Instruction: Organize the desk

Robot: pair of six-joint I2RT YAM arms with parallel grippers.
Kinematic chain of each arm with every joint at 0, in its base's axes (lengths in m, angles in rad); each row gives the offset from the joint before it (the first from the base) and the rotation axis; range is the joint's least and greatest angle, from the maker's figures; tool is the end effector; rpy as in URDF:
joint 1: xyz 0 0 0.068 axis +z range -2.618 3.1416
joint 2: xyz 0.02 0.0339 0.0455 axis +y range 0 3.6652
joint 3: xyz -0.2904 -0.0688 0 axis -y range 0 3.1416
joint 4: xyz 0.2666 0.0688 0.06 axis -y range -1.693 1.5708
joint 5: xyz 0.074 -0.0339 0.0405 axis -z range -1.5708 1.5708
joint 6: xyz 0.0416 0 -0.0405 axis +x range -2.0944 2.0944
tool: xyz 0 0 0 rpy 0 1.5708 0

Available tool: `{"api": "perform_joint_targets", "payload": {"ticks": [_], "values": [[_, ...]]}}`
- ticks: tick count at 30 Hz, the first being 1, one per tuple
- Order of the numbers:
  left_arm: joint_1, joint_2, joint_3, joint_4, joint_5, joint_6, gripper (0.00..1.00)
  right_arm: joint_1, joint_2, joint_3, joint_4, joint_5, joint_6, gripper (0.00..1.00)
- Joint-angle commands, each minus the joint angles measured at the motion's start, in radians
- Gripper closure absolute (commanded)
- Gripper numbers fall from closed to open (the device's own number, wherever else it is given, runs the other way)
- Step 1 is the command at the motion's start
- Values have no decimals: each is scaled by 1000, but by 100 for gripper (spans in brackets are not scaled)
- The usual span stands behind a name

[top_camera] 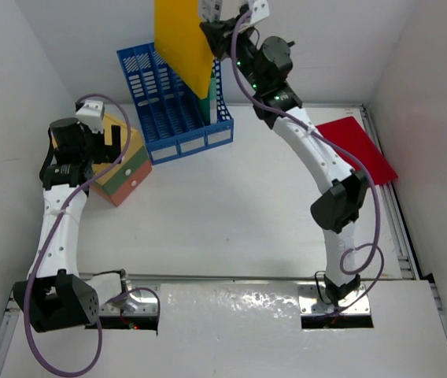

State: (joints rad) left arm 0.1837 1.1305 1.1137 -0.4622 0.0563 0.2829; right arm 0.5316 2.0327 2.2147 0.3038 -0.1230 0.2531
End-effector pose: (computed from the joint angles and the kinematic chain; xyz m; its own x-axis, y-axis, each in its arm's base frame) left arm 0.2623 0.0463 0.3785 -0.4723 0.1957 -0.8594 -0.0015 0.9749 0.2228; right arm 0.4307 0.2592 0.5346 0.2403 0.4296 -0.8705 -0.6784 0.7157 0.1660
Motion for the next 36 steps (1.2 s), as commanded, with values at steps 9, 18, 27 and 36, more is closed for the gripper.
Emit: {"api": "perform_joint_targets", "payload": {"ticks": [9,18,27,36], "values": [[13,-18,1,51,10,10,0,36,90,76,236,210,-95,100],[14,-9,-3,60,14,15,1,73,144,131,268,252,-135,100],[13,-14,-8,63,20,18,0,91,198,25,313,342,-152,100],[17,-8,-6,82,30,15,0,119,117,-199,383,353,-225,100]]}}
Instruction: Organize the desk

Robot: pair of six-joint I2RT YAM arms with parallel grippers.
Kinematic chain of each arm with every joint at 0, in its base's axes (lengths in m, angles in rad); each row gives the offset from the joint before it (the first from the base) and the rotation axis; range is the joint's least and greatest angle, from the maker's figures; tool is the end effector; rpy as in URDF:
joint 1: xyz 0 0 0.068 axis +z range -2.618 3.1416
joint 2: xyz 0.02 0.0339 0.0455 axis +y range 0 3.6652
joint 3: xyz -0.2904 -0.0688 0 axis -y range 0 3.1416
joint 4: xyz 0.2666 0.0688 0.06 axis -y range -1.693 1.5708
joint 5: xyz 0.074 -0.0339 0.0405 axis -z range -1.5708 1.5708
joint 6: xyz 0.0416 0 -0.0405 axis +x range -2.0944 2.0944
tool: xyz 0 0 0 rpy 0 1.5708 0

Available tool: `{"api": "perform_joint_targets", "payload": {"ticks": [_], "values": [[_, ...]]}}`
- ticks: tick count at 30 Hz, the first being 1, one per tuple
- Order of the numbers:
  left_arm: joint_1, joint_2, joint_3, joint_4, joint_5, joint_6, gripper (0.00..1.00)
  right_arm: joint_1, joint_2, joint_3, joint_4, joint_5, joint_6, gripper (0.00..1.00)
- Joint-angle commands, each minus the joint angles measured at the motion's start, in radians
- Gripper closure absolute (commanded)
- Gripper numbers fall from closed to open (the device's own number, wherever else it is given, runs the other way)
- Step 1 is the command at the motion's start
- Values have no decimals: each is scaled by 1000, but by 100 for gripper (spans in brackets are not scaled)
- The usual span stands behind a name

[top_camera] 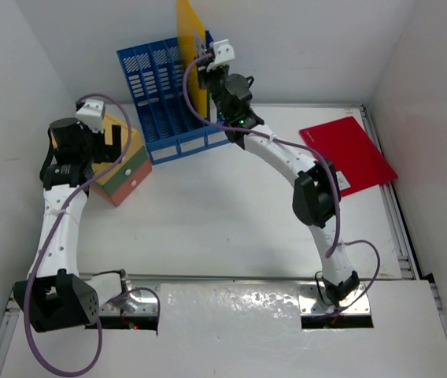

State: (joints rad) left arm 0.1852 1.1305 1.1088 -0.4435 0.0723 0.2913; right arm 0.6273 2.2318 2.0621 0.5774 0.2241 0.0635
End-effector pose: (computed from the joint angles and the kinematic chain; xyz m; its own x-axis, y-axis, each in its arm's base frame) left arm 0.2633 0.0463 0.3786 -0.4569 0.2058 -0.8654 0.0115 0.9741 0.2256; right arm 0.4721 0.3308 0.4023 0.2945 0.2899 -0.9106 -0.4267 0.8925 0.1462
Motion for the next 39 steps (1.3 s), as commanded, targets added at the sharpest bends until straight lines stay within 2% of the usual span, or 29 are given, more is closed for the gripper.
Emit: {"api": "perform_joint_targets", "payload": {"ticks": [1,5,8,12,15,19,21,31,32,34,35,39], "values": [[14,-8,-1,62,17,5,1,28,-83,-60,104,0,-53,100],[14,-20,-3,52,18,6,0,51,-40,-103,166,-9,-84,100],[17,-31,-10,52,17,9,0,51,46,-56,176,-46,-35,100],[17,-26,-15,51,12,9,0,51,66,-69,177,-17,-2,100],[19,-28,-12,52,14,9,0,51,94,-13,174,-5,-5,100],[20,-17,-4,52,15,12,0,51,169,113,193,-34,-56,100],[20,-17,-6,54,17,12,0,49,195,110,226,-66,-132,100],[22,-2,10,51,23,19,0,45,129,-207,349,-94,-97,100],[22,2,10,51,24,17,0,46,115,-224,346,-118,-115,87],[23,5,8,49,27,19,1,48,66,-257,291,-153,-137,71],[23,6,8,48,29,19,0,48,45,-263,261,-167,-151,57],[23,40,49,22,50,29,0,49,-125,-382,92,-221,-209,28]]}}
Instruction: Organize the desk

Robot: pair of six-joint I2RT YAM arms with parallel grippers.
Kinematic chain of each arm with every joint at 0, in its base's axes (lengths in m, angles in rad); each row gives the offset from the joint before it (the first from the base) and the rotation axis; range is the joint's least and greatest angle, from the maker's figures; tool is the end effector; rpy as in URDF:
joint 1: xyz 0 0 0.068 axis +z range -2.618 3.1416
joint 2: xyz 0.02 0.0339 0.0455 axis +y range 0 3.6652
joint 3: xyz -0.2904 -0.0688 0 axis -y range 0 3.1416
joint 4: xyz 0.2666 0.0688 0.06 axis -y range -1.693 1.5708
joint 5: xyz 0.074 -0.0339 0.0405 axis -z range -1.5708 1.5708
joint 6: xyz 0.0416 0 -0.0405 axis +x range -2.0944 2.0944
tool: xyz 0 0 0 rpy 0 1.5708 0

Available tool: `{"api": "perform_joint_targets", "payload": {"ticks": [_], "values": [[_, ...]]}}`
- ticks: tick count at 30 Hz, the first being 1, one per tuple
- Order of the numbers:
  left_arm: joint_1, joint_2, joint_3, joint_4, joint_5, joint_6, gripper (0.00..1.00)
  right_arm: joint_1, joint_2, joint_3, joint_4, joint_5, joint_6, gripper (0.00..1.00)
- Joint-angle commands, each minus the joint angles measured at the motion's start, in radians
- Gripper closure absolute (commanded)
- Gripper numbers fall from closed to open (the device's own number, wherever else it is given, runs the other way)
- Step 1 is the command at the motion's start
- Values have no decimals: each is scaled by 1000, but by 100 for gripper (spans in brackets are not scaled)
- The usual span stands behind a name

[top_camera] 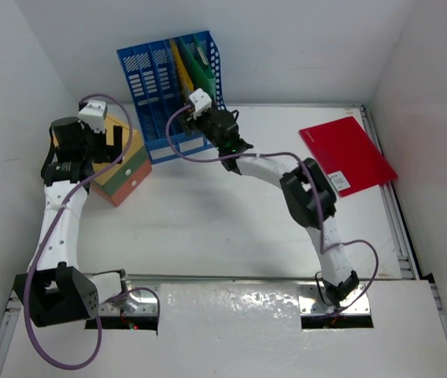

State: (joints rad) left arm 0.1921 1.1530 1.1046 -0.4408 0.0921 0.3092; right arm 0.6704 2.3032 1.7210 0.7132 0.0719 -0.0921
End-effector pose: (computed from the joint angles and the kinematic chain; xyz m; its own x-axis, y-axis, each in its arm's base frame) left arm 0.2690 0.0484 0.3717 -0.4730 0.2167 -0.8540 0.0352 0.9732 0.2274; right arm 0.4597 0.3607 0.2480 0.1538 0.0049 -0.9881 -0.5521 0.8298 -0.0818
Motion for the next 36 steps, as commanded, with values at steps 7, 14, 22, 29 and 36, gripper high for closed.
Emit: {"api": "perform_joint_targets", "payload": {"ticks": [7,14,22,29,36], "values": [[17,65,195,-53,168,-2,1,-3,-784,-521,-399,185,-55,11],[15,94,278,-101,268,4,1,-230,-739,-492,-948,437,67,9],[15,96,256,-78,307,18,1,-374,-297,-238,-1060,667,-131,12],[15,126,248,-61,321,25,2,-546,-21,43,-1222,545,-155,17],[15,149,238,-46,347,8,3,-649,13,37,-1239,267,-132,18]]}}
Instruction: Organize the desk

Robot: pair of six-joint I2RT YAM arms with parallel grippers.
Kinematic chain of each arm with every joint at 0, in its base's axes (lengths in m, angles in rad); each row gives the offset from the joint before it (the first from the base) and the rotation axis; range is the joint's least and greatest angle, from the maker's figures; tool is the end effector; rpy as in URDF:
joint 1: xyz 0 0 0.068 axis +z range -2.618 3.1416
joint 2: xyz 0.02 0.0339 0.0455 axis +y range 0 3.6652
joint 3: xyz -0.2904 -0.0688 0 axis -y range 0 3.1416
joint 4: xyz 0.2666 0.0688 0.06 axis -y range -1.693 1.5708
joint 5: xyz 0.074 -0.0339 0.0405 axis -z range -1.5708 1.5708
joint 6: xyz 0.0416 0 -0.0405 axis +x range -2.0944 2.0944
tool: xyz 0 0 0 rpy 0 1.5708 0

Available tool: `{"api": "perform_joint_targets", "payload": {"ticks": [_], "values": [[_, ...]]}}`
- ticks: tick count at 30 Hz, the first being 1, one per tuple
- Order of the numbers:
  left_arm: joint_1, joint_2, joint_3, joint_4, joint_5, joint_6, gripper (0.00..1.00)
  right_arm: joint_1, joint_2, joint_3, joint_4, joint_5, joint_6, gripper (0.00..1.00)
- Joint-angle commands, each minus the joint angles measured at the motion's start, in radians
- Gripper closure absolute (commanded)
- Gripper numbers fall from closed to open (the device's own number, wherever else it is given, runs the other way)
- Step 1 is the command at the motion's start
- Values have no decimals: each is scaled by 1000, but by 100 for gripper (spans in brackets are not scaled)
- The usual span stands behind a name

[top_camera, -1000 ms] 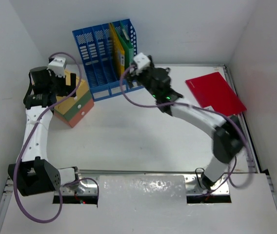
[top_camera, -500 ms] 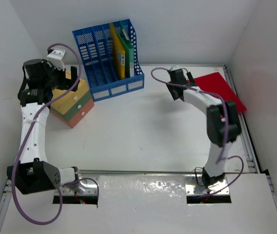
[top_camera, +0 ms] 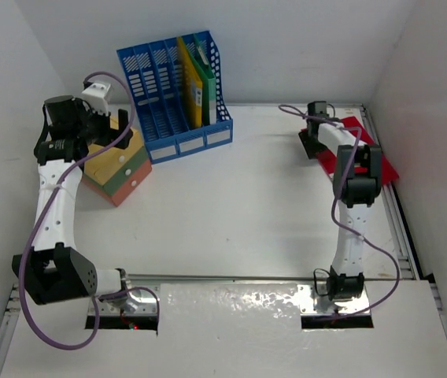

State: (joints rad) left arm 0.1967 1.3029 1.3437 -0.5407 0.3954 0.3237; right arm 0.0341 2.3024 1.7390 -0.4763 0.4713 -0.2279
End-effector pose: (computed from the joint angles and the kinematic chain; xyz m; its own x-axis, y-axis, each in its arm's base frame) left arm 0.3029 0.0440 0.4105 -0.3976 0.2201 -0.8908 0.2928 0.9505 0.1041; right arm 0.5280 -0.0009 0.1422 -0.8845 -0.2316 -0.4049 -0.0004 0.8684 -0.4958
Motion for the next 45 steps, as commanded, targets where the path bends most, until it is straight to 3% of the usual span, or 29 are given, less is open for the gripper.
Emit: {"api": "perform_joint_targets", "payload": {"ticks": [1,8,13,16,20,24,27,31,37,43,44,45], "values": [[9,1,-2,54,54,-11,3,-22,29,40,-64,-201,9,17],[10,6,-11,65,57,-20,4,-166,63,10,-44,-532,156,18],[9,7,-9,76,85,-44,4,-189,179,99,-203,-634,222,30],[-9,7,6,50,82,-52,6,-171,209,154,-275,-713,265,31],[-98,7,49,-62,63,8,9,-137,221,227,-375,-700,239,28],[-177,9,84,-133,95,38,10,-132,333,333,-498,-740,193,28],[-192,15,95,-137,97,32,10,-125,313,244,-474,-779,213,31],[-250,15,114,-153,77,38,10,-48,258,255,-520,-673,154,22],[-385,55,118,-147,-26,57,10,15,279,310,-605,-683,113,29],[-525,143,111,-64,-58,2,10,76,163,117,-541,-694,108,30],[-592,165,97,-47,-75,-14,10,81,117,62,-538,-692,105,30],[-643,229,106,-45,-160,-9,13,85,89,32,-524,-689,101,31]]}}
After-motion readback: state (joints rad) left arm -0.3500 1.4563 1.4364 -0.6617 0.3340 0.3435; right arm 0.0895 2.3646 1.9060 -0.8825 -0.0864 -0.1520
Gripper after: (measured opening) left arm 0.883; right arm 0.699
